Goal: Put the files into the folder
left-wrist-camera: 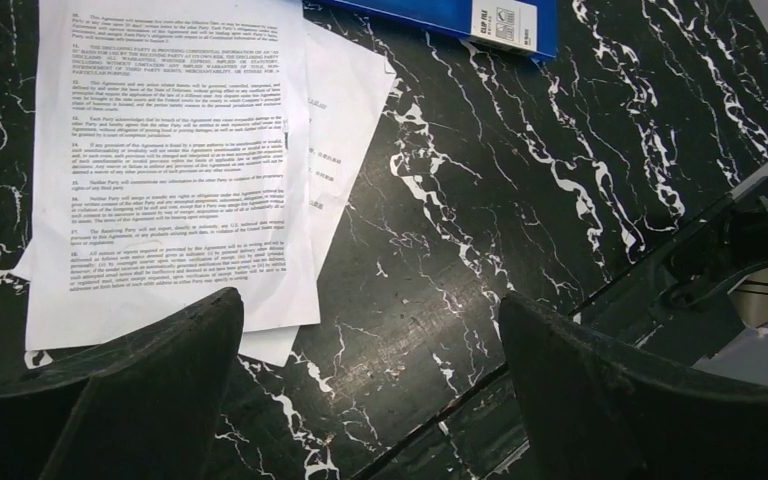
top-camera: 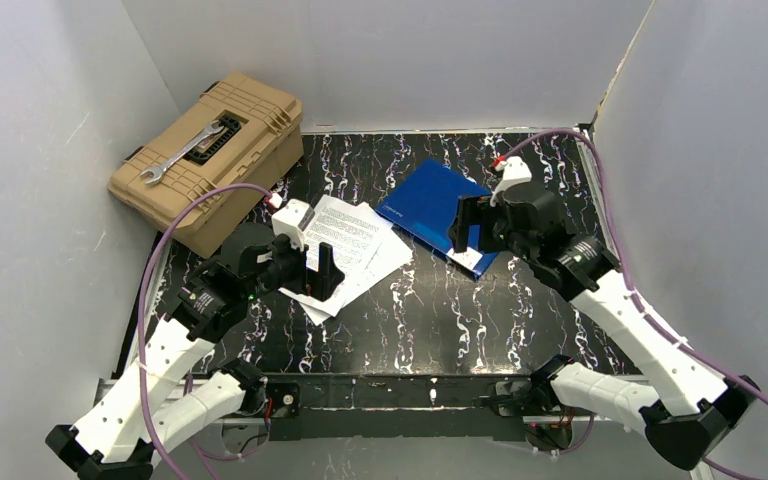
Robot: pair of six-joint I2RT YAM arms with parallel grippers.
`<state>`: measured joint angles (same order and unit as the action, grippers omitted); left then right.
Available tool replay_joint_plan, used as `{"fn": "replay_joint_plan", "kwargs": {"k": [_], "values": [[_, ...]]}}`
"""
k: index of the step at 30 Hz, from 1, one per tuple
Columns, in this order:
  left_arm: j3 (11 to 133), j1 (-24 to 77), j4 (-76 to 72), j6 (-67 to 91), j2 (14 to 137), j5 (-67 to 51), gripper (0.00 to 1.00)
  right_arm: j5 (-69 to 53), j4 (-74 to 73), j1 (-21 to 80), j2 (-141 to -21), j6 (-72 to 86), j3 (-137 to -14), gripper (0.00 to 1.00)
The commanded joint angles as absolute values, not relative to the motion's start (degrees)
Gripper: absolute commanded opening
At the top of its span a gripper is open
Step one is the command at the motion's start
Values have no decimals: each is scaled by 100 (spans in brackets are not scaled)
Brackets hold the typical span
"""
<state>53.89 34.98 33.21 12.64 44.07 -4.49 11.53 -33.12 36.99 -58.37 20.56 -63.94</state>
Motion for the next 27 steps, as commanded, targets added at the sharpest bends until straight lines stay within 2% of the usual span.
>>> {"fn": "replay_joint_plan", "kwargs": {"k": [1,15,19,23,27], "values": [[5360,3489,3168,1358,4387,-718,98,1453,-3865,3709,-5497,2215,-6421,99],[5302,3489,3189,1646,4528,-710,98,2122,-4072,3710,-5340,1669,-6557,99],[5378,3489,3713,2059,4673,-147,98,1716,-4096,3709,-5739,1715,-6770,99],[5350,3489,4113,2646,4789,786,98,1293,-3669,3716,-5956,2007,-6576,99],[5318,3489,4186,3174,4948,1183,98,1123,-3235,3839,-6183,2216,-6380,99]]}}
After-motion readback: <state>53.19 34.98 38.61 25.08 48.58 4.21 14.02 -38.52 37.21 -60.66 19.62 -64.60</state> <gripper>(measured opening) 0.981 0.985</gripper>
